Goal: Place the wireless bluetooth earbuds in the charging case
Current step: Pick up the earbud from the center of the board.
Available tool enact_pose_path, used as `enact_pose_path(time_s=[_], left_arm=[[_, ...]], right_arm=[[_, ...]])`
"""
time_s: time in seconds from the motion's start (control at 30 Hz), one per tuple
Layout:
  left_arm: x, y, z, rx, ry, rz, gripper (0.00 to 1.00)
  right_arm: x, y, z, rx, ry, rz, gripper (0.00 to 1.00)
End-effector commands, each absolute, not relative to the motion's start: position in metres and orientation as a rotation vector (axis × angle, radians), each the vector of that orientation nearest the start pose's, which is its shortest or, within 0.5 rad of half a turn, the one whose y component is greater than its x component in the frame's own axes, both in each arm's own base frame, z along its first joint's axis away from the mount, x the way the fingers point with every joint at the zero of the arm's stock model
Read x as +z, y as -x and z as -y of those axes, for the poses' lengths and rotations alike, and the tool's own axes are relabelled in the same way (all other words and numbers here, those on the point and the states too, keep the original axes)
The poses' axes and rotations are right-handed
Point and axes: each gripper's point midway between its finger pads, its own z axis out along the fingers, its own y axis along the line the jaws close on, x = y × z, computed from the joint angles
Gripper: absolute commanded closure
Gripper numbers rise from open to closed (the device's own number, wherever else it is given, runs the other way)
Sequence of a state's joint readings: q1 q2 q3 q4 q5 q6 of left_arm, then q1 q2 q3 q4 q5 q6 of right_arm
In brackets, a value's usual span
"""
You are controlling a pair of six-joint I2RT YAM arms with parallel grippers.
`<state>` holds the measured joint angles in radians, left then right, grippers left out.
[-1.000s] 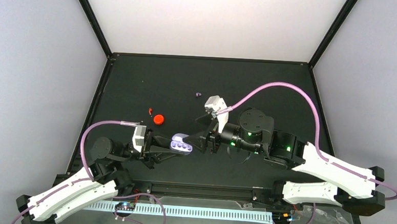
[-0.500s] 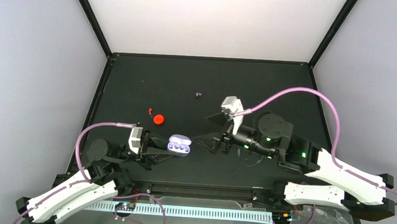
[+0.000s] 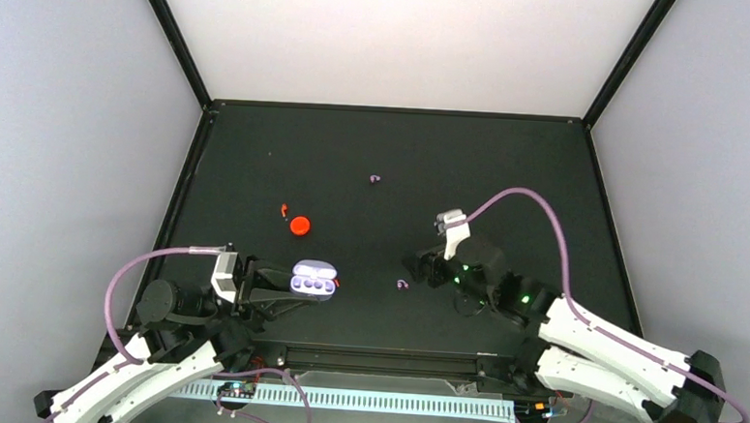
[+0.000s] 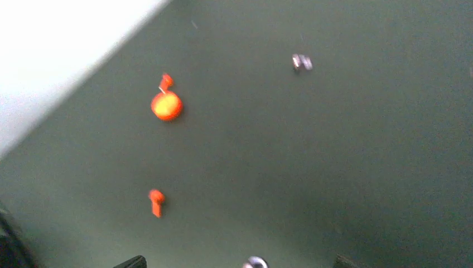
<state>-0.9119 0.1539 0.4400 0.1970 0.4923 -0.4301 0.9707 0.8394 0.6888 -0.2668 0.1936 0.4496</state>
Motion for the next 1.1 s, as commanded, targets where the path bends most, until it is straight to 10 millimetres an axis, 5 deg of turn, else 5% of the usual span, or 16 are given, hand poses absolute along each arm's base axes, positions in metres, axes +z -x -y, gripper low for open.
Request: enact_pose_path(time_s=[0.0,0.2,0.33,0.47,0.83,1.07], left_arm=[[0.378,-0.046,0.189,-1.446,-0.737,-1.062,0.98],[0.374,-0.046,0.19,-1.449,-0.747,-1.066,0.98],[0.371,-0.046,0.192,-1.45,-0.753,-1.073,0.98],[0.367,-0.048,0.193,-1.443,-0.753,-1.084,0.98],[0.358,-0.053,0.197,-1.436,-0.745,-1.115,0.98],[0.358,-0.053,0.196,-1.435,-0.744,-1.12,0.98]], right_arm=[[0.194,-0.227,-0.228,0.641,0.254,-2.03,0.14],[0.128,-0.222,-0.235,0.664,0.306,-2.254,0.16],[0.124,-0.209,-0.251,0.718,0.432,-2.24,0.19],[0.109,-0.213,-0.241,0.641,0.379,-2.294,0.21],[0.066,-0.208,-0.257,0.72,0.321,-2.414,0.29],[0.058,-0.218,-0.262,0.74,0.233,-2.425,0.37]])
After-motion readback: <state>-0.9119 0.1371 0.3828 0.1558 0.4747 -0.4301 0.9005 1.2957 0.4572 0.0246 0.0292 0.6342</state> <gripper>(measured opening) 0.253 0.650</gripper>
